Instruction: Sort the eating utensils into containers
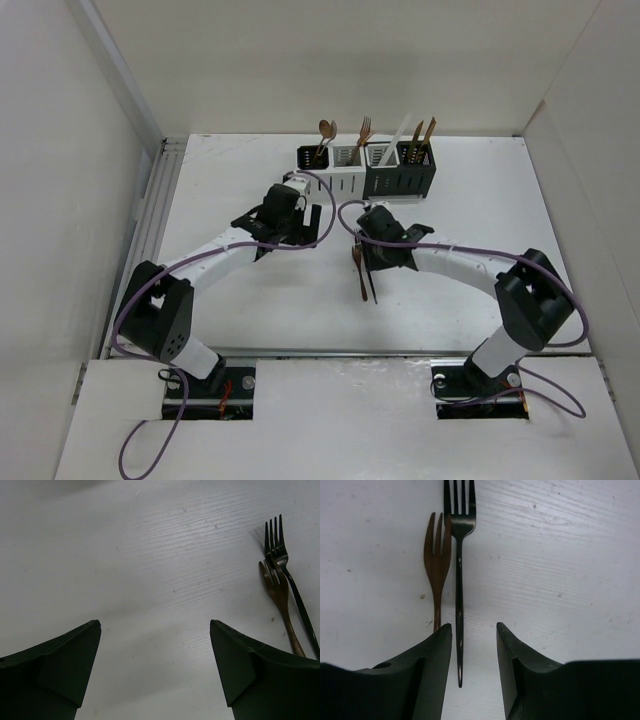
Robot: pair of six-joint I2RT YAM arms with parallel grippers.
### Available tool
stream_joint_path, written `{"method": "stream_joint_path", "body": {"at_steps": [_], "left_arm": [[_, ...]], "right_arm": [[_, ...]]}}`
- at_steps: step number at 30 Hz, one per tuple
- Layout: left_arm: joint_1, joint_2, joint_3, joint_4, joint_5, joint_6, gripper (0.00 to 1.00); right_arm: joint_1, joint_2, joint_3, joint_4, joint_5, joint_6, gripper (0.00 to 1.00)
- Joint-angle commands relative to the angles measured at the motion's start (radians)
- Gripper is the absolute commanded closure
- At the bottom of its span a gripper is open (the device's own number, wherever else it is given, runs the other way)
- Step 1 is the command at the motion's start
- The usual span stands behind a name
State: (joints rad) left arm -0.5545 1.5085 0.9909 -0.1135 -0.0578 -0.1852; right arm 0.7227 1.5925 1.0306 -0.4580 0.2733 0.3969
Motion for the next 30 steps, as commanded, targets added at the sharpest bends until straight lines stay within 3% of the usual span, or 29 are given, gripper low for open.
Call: {"method": "stream_joint_path", "body": {"at_steps": [1,10,16,23,25,28,30], "left_arm": [[0.001,-0.021,0.011,-0.035,-0.031,-0.017,0.12],[0.001,0.001,0.071,-0.11,-0.06,-0.017,0.12],[0.001,0.01,0.081,-0.129,-0.07,0.003,0.12],[0.001,0.001,0.081,-0.129,-0.079,-0.007,0.12],[0.001,-0.008,0.071,-0.129,-0.079,-0.007,0.12],[0.001,-0.008,0.071,-0.129,-0.089,-0.007,0.12],[0.001,-0.008,0.071,-0.129,-0.089,-0.007,0.12]], "right_arm": [[0.0,0.024,0.031,-0.027,0.044,0.089,0.53],[0.0,0.185,0.08,-0.005,0.055,0.08,0.58],[-0.069,0.182,0.089,0.06,0.024,0.042,0.65],[-0.082,0.182,0.08,0.104,-0.056,-0.012,0.65],[-0.082,0.205,0.08,0.113,-0.065,-0.012,0.69],[-0.097,0.244,0.08,0.125,-0.104,-0.012,0.91],[-0.134,0.253,0.08,0.125,-0.114,0.008,1.0]]}}
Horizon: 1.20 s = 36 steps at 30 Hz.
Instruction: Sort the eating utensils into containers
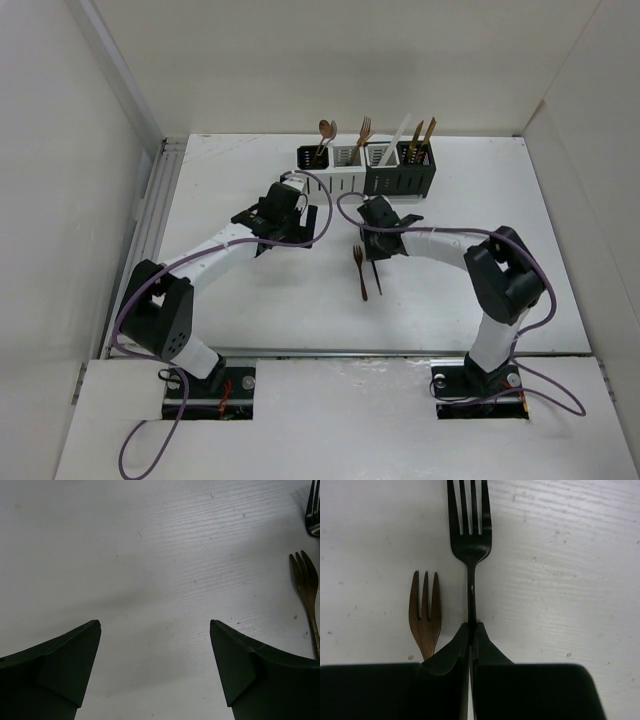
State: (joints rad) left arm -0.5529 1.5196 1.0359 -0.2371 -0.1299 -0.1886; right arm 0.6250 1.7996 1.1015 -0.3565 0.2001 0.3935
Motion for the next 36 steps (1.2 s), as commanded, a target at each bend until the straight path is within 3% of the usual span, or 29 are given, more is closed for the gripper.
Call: {"method": "stream_joint_path", "body": {"at_steps": [1,5,8,13,17,21,27,36], "left_arm": [[-0.001,-0.019,0.026,-0.005,-0.026,-0.003,0.12],[-0.001,-0.029,0.026,0.004,-0.027,0.006,0.12],[-0.001,-0.038,0.016,0.015,-0.036,0.015,0.12],[-0.001,-0.038,-0.005,0.024,-0.036,0.015,0.11],[-0.001,-0.038,-0.014,0.035,-0.036,0.006,0.11],[-0.001,-0.049,-0.023,0.035,-0.045,0.006,0.11],[0.008,-0.067,-0.033,0.044,-0.054,0.006,0.1],[0.027,-0.076,-0.063,0.044,-0.054,-0.003,0.1]], "right_arm": [[-0.045,0.029,-0.003,0.036,-0.041,0.031,1.0],[-0.057,-0.136,-0.051,0.102,0.031,-0.002,1.0],[-0.001,-0.309,-0.051,0.213,0.156,-0.082,1.0],[-0.002,-0.379,0.04,0.467,0.222,-0.194,1.0],[-0.027,-0.229,0.208,0.794,0.231,-0.248,1.0],[-0.05,0.057,0.394,0.988,0.307,-0.272,1.0],[-0.059,0.309,0.621,1.096,0.407,-0.272,1.0],[-0.068,0.408,0.568,1.162,0.43,-0.272,1.0]]}}
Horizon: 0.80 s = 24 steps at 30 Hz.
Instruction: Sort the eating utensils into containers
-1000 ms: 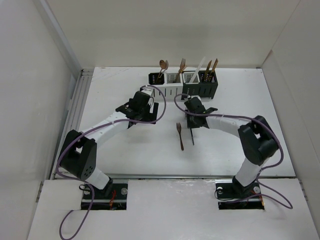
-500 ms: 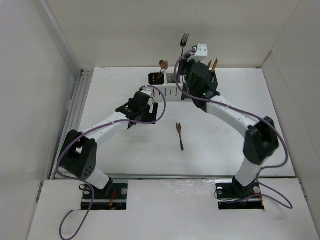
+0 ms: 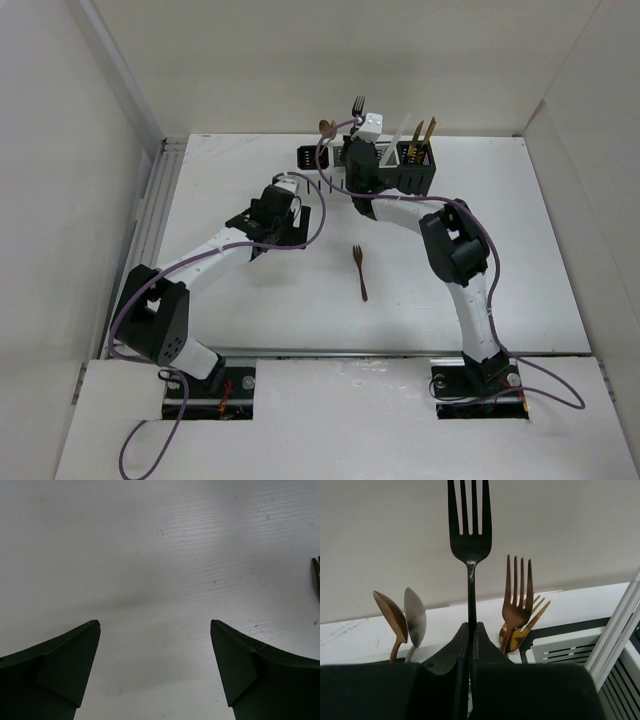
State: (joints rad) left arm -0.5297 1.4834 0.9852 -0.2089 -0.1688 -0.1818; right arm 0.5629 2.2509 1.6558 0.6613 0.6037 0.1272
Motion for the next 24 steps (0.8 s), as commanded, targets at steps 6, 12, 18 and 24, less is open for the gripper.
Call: {"method": "stream_joint_path", "body": {"at_steps": [6,12,18,24], "left_arm": [[0.004,-0.029,-0.003,0.016,-0.006,-0.01,0.1],[0.004,-0.02,0.006,0.016,-0.015,-0.01,0.1],[0.004,-0.029,0.006,0.025,-0.063,-0.01,0.07],[0.004,-0.029,-0.014,0.025,-0.178,-0.01,0.06]], "right_arm": [[0.025,-0.161,-0.178,0.106,-0.045,-0.006,0.38],[0.093,-0.428,-0.342,-0.055,-0.101,-0.075,0.01],[0.158,-0.587,-0.332,-0.803,-0.307,0.009,0.18],[0.169,-0.579,-0.427,-1.203,-0.419,0.247,0.43]]}}
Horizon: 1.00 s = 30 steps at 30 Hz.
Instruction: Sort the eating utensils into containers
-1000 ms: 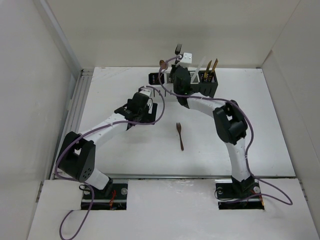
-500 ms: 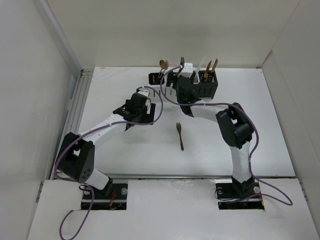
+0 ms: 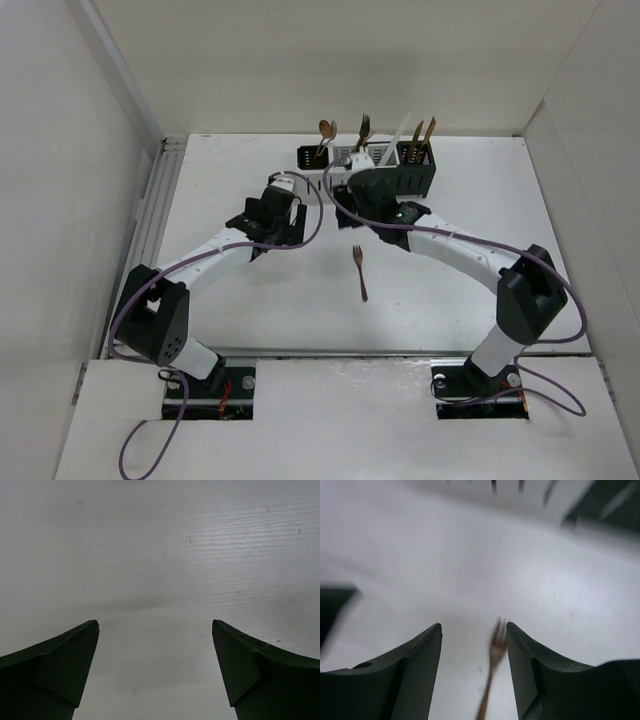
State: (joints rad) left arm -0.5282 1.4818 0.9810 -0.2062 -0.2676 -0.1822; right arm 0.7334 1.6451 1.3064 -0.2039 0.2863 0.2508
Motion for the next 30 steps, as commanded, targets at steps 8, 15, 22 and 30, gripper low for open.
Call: {"method": "stream_joint_path", "body": {"at_steps": [8,15,22,30], "left_arm": [[0.011,-0.046,-0.03,0.022,-0.081,-0.037,0.05],[0.011,-0.077,-0.05,0.022,-0.09,-0.028,0.05],[0.011,-0.086,-0.059,0.031,-0.099,-0.028,0.04],[0.011,-0.086,-0.059,0.031,-0.108,-0.028,0.04]], "right_arm": [[0.009,0.018,-0.202,-0.325,-0.205,0.185,0.34],[0.066,0.126,-0.277,-0.292,-0.214,0.226,0.5],[0.08,0.252,-0.256,-0.33,-0.196,0.245,1.0],[0.009,0.04,-0.089,-0.312,0.0,0.213,1.0]]}}
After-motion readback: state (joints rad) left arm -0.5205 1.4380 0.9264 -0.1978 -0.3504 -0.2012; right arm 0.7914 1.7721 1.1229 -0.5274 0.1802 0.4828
